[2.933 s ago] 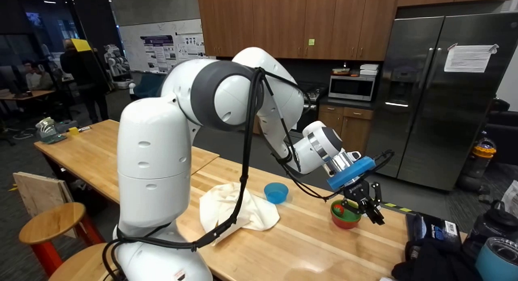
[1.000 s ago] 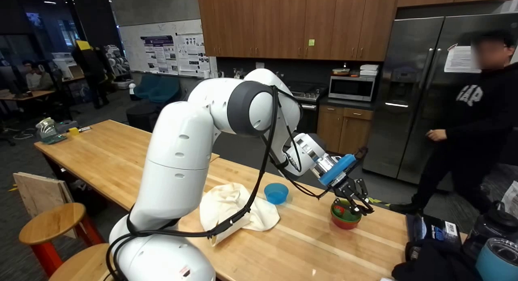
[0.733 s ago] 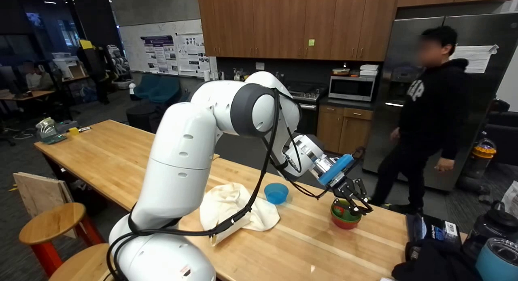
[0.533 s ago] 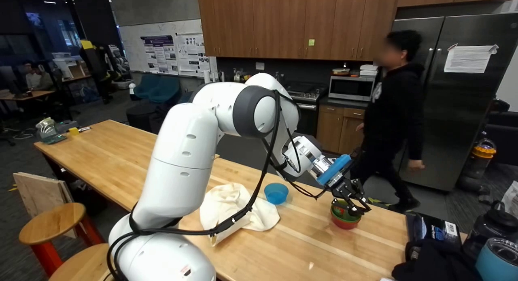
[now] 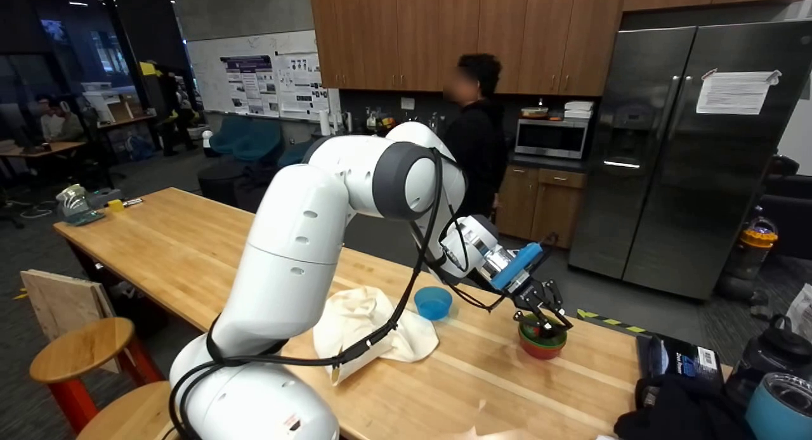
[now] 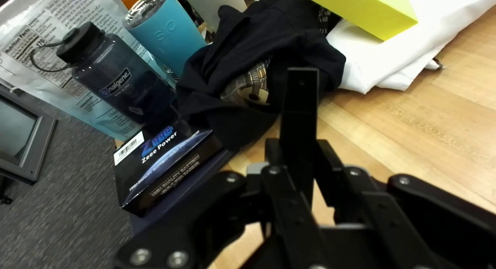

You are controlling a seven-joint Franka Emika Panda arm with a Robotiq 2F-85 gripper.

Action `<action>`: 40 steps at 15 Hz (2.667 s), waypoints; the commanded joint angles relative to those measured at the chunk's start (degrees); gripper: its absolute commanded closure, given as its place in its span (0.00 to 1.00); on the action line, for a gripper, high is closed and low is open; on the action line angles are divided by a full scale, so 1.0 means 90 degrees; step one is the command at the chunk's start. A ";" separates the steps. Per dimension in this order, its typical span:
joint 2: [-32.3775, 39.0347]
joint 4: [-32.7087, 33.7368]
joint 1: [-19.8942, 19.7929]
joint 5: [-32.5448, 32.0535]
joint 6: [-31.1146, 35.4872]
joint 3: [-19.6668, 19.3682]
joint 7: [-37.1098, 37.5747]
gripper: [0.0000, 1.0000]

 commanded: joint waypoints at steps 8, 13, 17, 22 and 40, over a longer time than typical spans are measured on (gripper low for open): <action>0.0298 0.0395 0.0027 0.0223 -0.0109 0.0241 -0.0298 0.94; 0.0203 0.0351 -0.0083 0.0717 0.0139 0.0314 -0.0339 0.94; 0.0089 0.0246 -0.0238 0.1244 0.0592 0.0339 -0.0445 0.94; 0.0009 0.0172 -0.0473 0.2133 0.1237 0.0323 -0.0891 0.94; -0.0469 0.0138 -0.0801 0.4375 0.1536 0.0247 -0.2837 0.94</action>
